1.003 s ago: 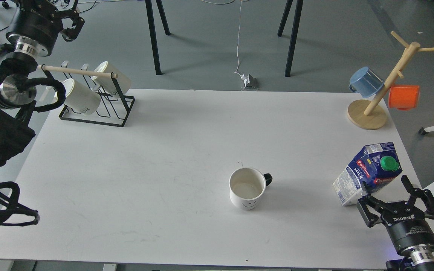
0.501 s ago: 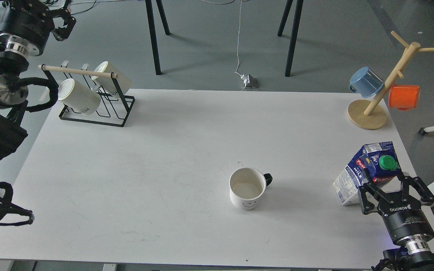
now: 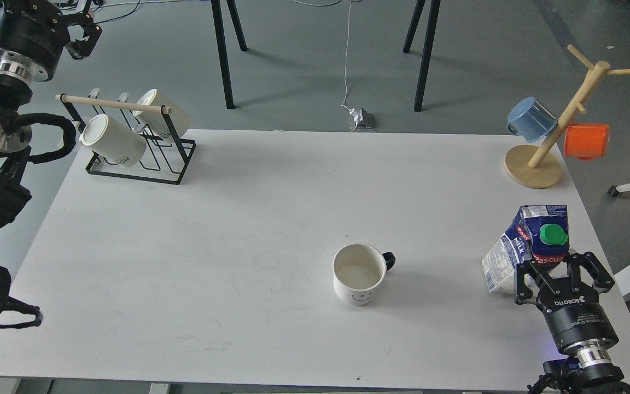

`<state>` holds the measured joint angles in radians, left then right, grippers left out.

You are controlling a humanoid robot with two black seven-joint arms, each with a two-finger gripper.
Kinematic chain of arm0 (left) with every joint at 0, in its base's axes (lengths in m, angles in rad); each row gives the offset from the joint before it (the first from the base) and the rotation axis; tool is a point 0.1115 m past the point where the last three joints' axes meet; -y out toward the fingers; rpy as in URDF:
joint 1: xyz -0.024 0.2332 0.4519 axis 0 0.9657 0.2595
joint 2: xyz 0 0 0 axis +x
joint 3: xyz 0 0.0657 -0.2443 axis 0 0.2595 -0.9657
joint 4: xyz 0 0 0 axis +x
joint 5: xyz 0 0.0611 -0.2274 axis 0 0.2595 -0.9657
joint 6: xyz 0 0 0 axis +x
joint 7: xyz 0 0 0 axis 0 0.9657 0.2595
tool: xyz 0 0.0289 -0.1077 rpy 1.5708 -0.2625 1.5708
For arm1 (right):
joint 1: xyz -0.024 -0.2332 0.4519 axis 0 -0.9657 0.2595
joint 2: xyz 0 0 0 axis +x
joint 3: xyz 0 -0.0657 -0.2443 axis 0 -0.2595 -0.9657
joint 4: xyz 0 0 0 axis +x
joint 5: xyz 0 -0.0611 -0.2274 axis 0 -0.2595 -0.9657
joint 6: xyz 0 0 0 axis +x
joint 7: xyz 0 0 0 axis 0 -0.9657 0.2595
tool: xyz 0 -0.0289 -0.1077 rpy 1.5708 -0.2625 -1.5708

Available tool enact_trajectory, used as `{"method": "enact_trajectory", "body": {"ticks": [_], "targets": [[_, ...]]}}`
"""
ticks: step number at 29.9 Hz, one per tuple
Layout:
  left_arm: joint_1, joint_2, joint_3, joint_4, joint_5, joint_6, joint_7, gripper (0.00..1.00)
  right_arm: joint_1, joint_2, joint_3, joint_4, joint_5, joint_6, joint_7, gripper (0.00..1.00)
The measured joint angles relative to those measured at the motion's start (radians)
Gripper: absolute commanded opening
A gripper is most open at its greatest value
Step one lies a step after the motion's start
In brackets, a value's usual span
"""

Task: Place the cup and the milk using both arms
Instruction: 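Slide the milk carton with the right gripper next to the white mug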

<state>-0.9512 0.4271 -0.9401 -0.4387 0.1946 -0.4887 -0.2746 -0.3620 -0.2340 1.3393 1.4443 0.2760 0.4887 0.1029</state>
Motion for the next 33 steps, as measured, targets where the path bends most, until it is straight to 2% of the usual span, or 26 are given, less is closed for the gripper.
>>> {"method": "enact_trajectory", "body": {"ticks": [6,14,19,33], "targets": [[0.000,0.001,0.001,0.000,0.000,0.000,0.002,0.99,-0.012,0.037,-0.112,0.083,-0.045,0.000,0.000,0.37],[0.000,0.001,0.001,0.000,0.003,0.000,0.002,0.99,0.042,0.128,-0.214,0.058,-0.170,0.000,0.000,0.37],[0.002,0.000,0.001,0.000,0.003,0.000,0.002,0.99,0.051,0.142,-0.253,0.053,-0.178,0.000,0.000,0.38],[0.017,-0.001,0.001,0.001,0.003,0.000,-0.001,0.99,0.065,0.159,-0.265,0.008,-0.181,0.000,0.000,0.55]]}}
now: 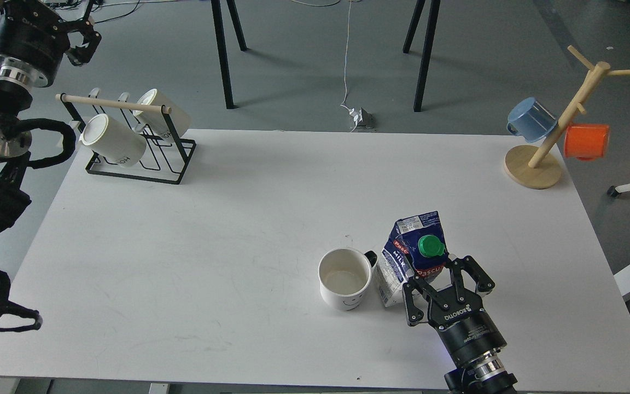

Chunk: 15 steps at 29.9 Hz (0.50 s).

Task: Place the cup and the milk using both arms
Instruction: 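Slide the milk carton with the right gripper next to the white mug, then open the right gripper and pull it back from the carton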

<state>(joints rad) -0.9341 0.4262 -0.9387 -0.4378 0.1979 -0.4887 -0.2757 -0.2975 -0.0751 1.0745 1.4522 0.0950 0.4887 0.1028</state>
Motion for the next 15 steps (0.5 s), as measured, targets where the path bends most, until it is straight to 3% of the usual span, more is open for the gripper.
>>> {"method": "enact_trajectory", "body": {"ticks": [15], "targets": [[0.010,0.002,0.000,0.001,0.000,0.000,-0.003,0.99,0.012,0.006,-0.008,-0.026,0.000,0.000,0.000,0.90]]}}
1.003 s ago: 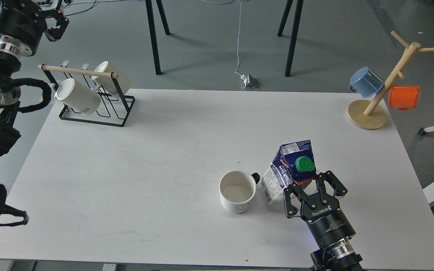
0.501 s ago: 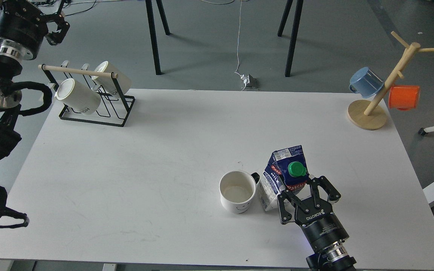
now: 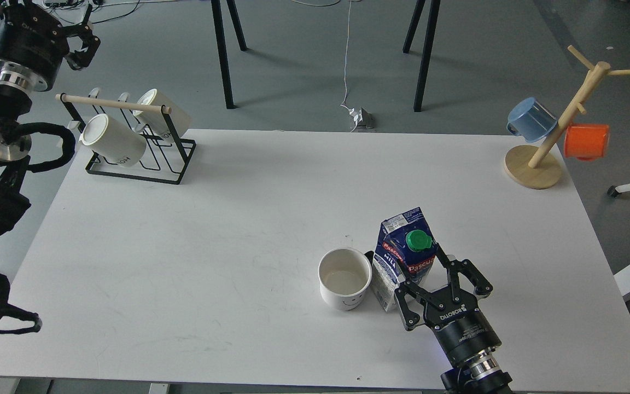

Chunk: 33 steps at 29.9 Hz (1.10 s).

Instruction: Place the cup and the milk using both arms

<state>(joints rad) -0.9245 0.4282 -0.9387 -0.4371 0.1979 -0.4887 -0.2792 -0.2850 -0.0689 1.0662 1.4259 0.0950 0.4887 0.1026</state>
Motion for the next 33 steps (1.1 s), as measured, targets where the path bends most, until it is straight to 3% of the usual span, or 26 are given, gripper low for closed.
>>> {"method": "enact_trajectory", "body": {"ticks": [20,26,33], "targets": [[0.000,0.002,0.000,0.000,0.000,0.000,-0.002,0.99,-0.124,-0.019,-0.016,0.019,0.003,0.000,-0.008,0.99],[0.000,0.008,0.000,0.000,0.000,0.000,-0.002,0.99,-0.180,-0.085,0.006,0.040,0.003,0.000,-0.009,0.99],[0.003,0.013,-0.001,0.000,-0.004,0.000,-0.002,0.99,-0.226,-0.211,0.180,0.128,0.003,0.000,-0.004,0.99]]}}
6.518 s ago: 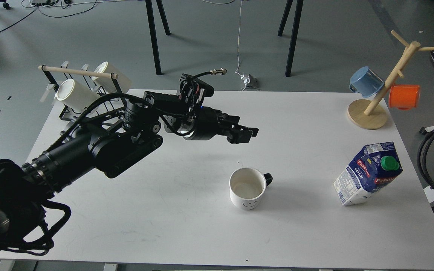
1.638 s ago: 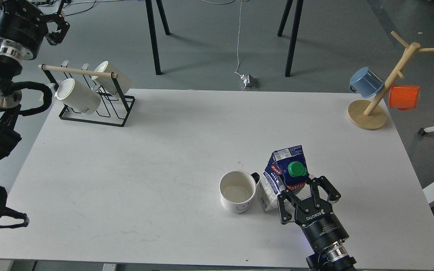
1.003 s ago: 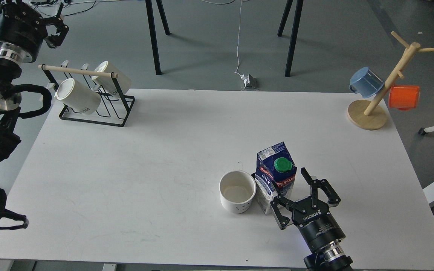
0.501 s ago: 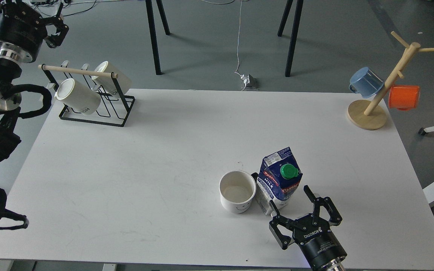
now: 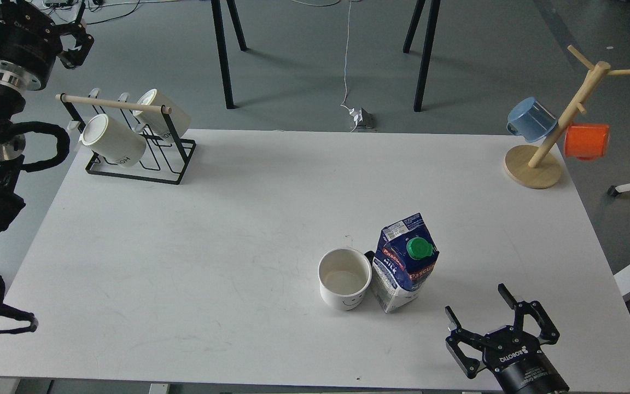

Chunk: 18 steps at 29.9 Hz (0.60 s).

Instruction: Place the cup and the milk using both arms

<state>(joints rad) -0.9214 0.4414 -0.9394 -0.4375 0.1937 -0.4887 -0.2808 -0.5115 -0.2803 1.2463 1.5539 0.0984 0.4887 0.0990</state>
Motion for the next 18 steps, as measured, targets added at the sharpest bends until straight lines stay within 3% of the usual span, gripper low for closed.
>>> {"method": "enact_trajectory", "body": {"ticks": [7,18], "targets": [[0.019,-0.004,-0.001,-0.004,-0.006,0.000,0.005,0.99,0.085,-0.069,0.211,0.018,0.007,0.000,0.004,0.99],[0.031,-0.005,-0.012,-0.010,-0.013,0.000,0.003,0.99,0.609,-0.133,0.232,-0.266,0.000,0.000,-0.001,0.99]]}}
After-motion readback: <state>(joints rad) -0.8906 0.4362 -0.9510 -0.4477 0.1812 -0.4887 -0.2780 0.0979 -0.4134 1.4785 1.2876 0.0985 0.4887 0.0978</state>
